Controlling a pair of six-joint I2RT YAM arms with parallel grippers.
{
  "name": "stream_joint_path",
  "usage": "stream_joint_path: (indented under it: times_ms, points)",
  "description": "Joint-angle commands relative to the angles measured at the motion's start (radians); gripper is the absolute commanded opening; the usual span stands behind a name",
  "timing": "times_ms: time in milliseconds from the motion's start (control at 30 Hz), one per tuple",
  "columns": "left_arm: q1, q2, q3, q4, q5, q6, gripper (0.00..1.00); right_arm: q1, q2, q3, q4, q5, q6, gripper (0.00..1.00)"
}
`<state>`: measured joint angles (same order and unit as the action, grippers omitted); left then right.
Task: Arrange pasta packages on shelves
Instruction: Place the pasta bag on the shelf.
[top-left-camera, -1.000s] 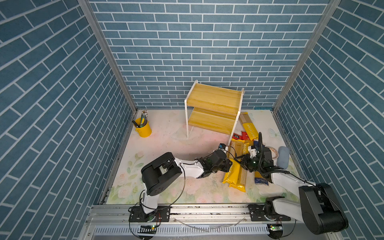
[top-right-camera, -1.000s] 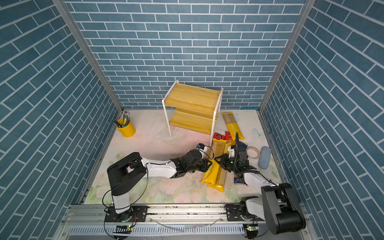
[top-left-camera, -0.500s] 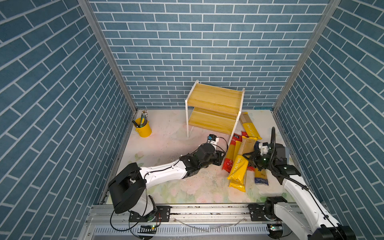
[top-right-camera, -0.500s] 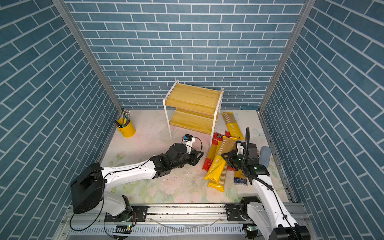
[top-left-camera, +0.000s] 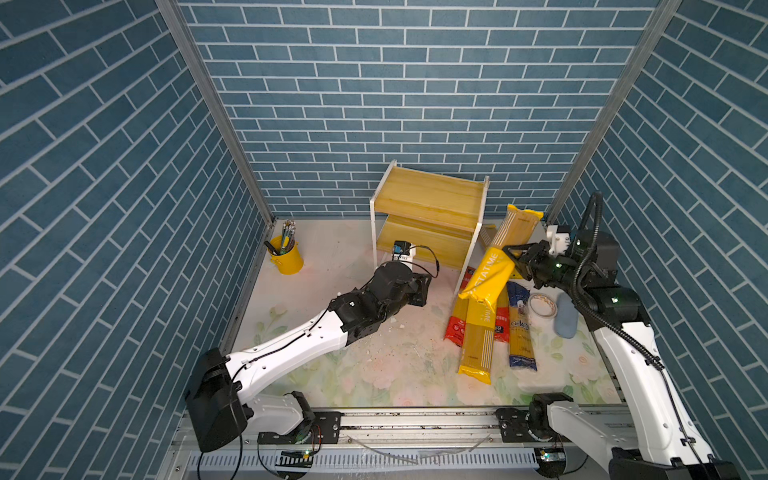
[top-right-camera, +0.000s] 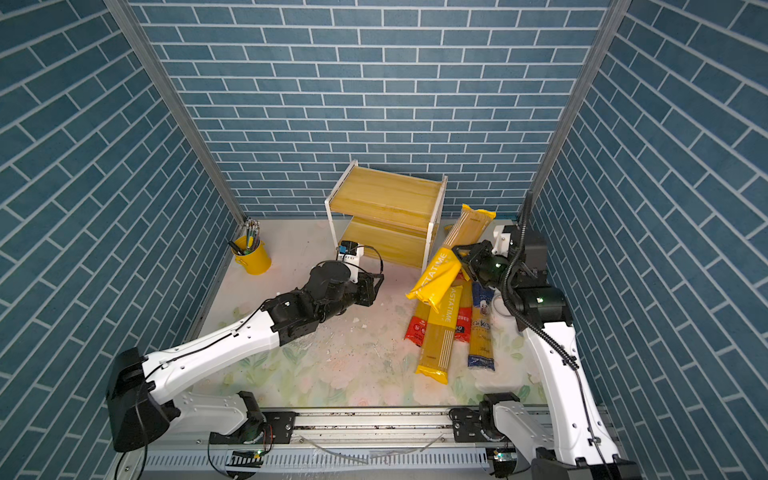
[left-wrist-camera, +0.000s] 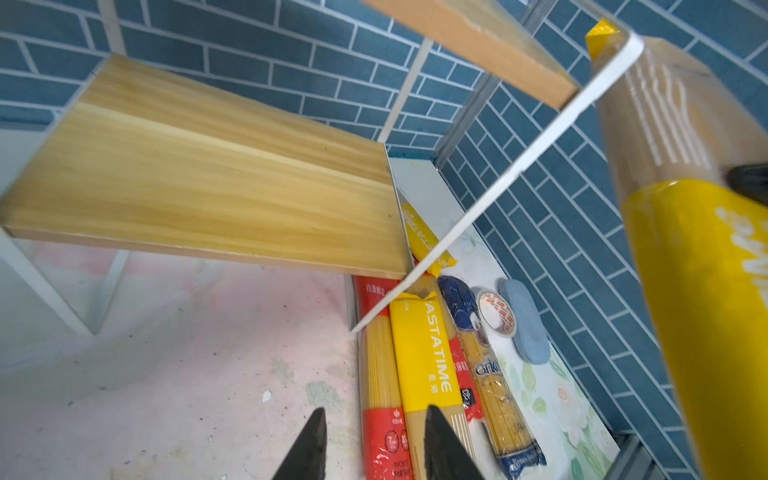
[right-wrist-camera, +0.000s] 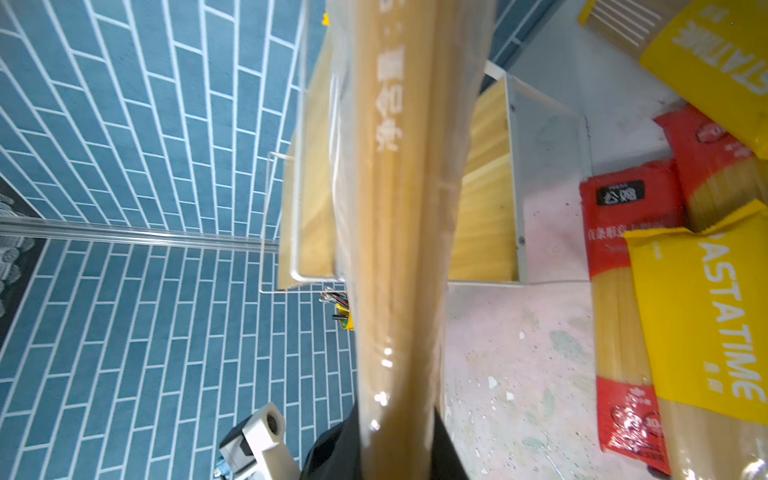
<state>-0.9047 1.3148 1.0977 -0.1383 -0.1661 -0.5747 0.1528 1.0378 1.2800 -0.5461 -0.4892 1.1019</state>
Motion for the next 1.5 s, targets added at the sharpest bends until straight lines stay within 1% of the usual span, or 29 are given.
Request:
stream_joint_path:
  times_ms: [0,167,333,533,600,733,833,967,1033,1233,1333,1467]
  points:
    - [0.030,-0.008,0.017,-0.119,-0.036,0.017,0.40,0.040,0.054,0.211,0.092,0.011,0.058,0.00]
    - [0.060,-0.039,0.024,-0.157,-0.059,0.026,0.41,0.105,0.243,0.407,0.129,0.014,0.076,0.00]
    - [0.101,-0.085,0.006,-0.198,-0.064,0.020,0.41,0.200,0.490,0.733,0.133,0.035,0.059,0.00]
    - [0.109,-0.121,-0.024,-0.268,-0.172,0.031,0.43,0.258,0.773,1.050,0.150,0.052,0.069,0.00]
    - [0.113,-0.137,-0.037,-0.278,-0.180,0.024,0.44,0.283,0.857,1.139,0.163,0.063,0.079,0.00]
    - [0.114,-0.180,-0.060,-0.294,-0.201,0.015,0.44,0.318,1.023,1.331,0.125,0.079,0.100,0.00]
    - [0.115,-0.219,-0.082,-0.299,-0.222,0.011,0.44,0.330,1.088,1.384,0.128,0.083,0.121,0.00]
    - [0.115,-0.245,-0.105,-0.306,-0.239,0.002,0.45,0.341,1.122,1.371,0.127,0.112,0.115,0.00]
    - [0.115,-0.248,-0.110,-0.308,-0.232,-0.003,0.45,0.341,1.139,1.370,0.119,0.101,0.125,0.00]
    - [0.115,-0.250,-0.138,-0.276,-0.212,-0.025,0.45,0.356,1.110,1.309,0.137,0.066,0.143,0.00]
    - [0.115,-0.244,-0.145,-0.260,-0.201,-0.032,0.45,0.359,1.090,1.300,0.133,0.074,0.142,0.00]
    - [0.115,-0.243,-0.159,-0.230,-0.186,-0.045,0.45,0.353,1.132,1.328,0.143,0.051,0.187,0.00]
